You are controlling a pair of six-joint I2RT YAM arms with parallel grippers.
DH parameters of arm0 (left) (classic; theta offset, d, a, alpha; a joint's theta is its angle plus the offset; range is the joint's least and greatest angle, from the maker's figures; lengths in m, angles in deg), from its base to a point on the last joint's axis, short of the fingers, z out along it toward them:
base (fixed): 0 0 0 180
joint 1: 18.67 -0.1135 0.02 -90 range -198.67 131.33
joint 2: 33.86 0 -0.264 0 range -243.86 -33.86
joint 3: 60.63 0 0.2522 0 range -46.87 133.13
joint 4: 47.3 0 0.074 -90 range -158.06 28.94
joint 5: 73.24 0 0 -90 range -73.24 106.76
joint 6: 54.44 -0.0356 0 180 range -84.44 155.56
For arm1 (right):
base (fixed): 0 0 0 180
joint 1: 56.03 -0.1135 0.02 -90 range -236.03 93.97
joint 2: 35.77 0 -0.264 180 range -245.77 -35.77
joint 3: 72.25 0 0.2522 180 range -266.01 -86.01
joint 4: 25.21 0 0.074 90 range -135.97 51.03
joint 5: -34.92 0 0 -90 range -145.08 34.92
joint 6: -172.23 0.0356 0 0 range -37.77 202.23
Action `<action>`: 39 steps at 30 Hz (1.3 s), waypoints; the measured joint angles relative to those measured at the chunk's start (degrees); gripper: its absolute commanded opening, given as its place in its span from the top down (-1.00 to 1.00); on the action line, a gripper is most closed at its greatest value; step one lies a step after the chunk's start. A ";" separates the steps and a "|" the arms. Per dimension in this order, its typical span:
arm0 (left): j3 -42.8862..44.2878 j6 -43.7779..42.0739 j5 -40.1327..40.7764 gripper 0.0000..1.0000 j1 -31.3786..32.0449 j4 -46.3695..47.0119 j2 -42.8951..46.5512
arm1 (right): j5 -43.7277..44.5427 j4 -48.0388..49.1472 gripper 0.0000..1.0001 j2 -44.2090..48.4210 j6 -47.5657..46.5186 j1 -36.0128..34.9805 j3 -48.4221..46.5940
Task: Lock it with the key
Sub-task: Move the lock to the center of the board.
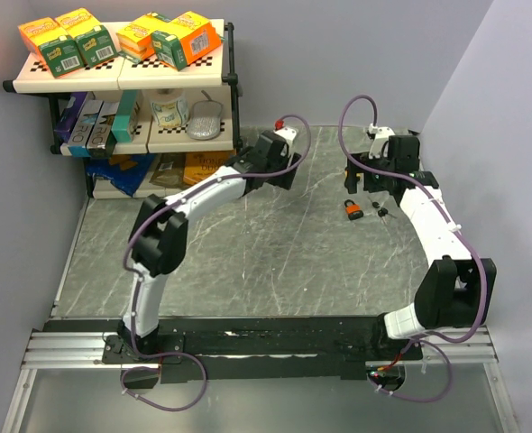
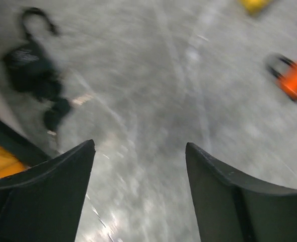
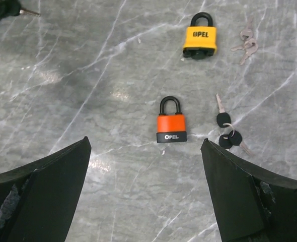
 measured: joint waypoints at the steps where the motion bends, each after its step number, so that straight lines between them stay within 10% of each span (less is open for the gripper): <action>1: 1.36 0.22 2.27 -0.42 0.00 0.22 -1.55 | -0.31 -0.13 -0.99 0.24 -0.02 0.00 0.26; 14: 6.34 -16.39 23.58 -0.12 0.59 5.25 -14.97 | -2.49 -1.49 -0.99 2.25 -0.87 0.00 3.96; 39: 10.03 -19.23 22.69 0.07 -3.76 4.57 -21.59 | -3.67 -2.56 -0.99 3.34 -1.29 0.00 4.68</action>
